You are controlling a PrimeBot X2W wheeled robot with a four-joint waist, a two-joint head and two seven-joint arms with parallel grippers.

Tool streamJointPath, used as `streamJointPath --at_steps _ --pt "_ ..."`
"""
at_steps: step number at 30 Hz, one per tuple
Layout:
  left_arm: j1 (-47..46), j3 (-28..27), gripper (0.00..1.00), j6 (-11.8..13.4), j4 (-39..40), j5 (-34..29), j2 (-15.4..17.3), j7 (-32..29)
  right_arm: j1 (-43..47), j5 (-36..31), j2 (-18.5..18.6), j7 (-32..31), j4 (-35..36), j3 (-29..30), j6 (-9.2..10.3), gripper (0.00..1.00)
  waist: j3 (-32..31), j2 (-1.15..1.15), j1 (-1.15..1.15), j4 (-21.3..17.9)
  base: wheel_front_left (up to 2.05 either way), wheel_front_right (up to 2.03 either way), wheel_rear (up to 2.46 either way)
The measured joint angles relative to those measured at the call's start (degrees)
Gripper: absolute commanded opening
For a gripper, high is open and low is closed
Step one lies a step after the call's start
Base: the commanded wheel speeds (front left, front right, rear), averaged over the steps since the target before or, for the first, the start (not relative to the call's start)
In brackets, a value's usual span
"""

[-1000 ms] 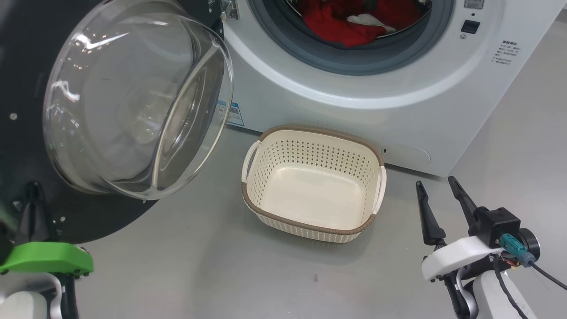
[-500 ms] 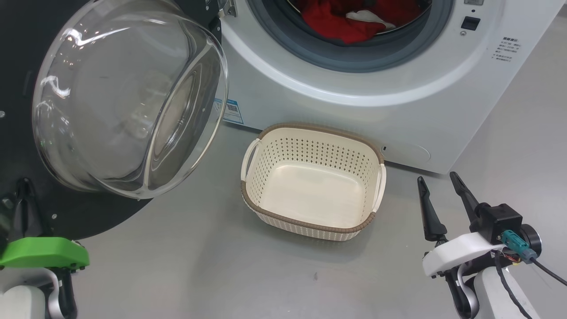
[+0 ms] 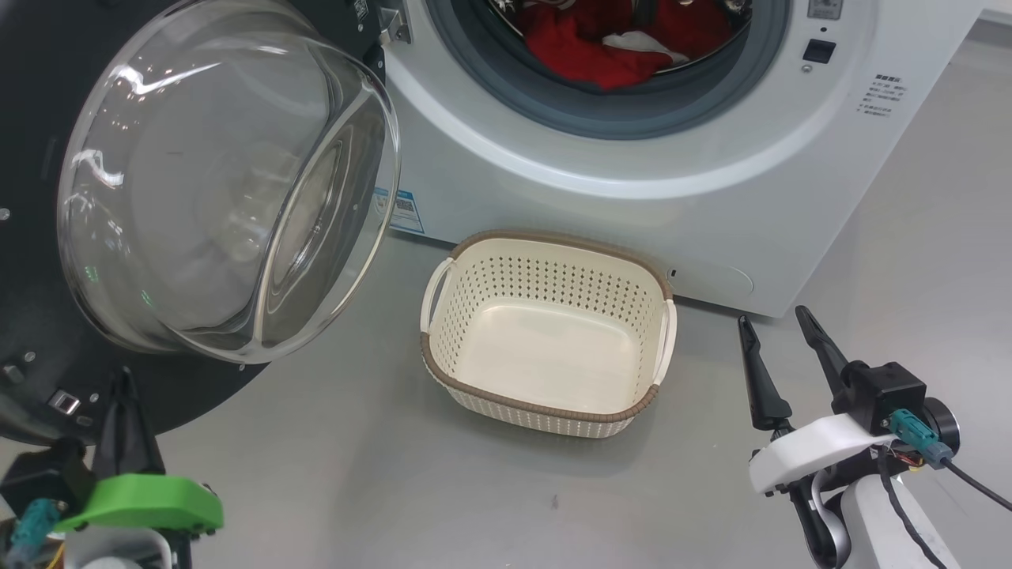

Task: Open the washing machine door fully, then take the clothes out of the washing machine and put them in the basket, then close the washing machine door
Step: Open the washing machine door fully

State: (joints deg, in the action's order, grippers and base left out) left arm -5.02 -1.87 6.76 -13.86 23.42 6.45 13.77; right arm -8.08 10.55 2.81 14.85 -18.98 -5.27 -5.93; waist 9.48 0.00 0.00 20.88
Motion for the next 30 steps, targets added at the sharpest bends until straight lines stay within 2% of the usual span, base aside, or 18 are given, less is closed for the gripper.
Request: streamJointPath --at_steps 10,15,19,20,21,30 --pt "5.8 4.48 0.0 -0.02 4.14 -1.71 -1.7 0.41 0.35 0.55 -0.02 0.01 -0.25 -0.6 -0.05 1.0 -2.19 0.0 0.0 -1.13 0.0 0.0 0.0" --pt "7.74 7.27 0.0 -0.94 6.92 -2.48 -1.78 0.42 0.73 1.38 -0.02 0.01 -0.18 -2.07 -0.05 1.0 -3.38 0.0 0.0 -2.31 0.0 0.0 0.0" --pt "8.65 7.99 0.56 -1.24 8.14 -3.28 -1.77 0.42 1.2 2.47 -0.05 0.0 0.05 -3.26 -0.05 1.0 -3.87 0.0 0.0 -3.67 0.0 0.0 0.0" --pt "8.82 8.18 0.86 -1.31 8.28 -3.37 -1.76 0.41 1.24 2.81 -0.04 0.0 0.14 -3.49 -0.05 1.0 -3.97 0.0 0.0 -4.06 0.0 0.0 0.0" --pt "9.03 8.37 1.0 -1.32 8.4 -3.43 -1.76 0.38 1.24 3.22 -0.05 0.0 0.34 -3.76 -0.05 1.0 -4.07 0.0 0.0 -4.48 0.0 0.0 0.0" --pt "9.77 9.55 1.0 -1.54 10.0 -4.12 -1.68 -0.2 1.32 3.98 -0.05 0.01 1.57 -4.8 0.54 1.0 -4.67 0.0 0.0 -8.86 0.0 0.0 0.0"
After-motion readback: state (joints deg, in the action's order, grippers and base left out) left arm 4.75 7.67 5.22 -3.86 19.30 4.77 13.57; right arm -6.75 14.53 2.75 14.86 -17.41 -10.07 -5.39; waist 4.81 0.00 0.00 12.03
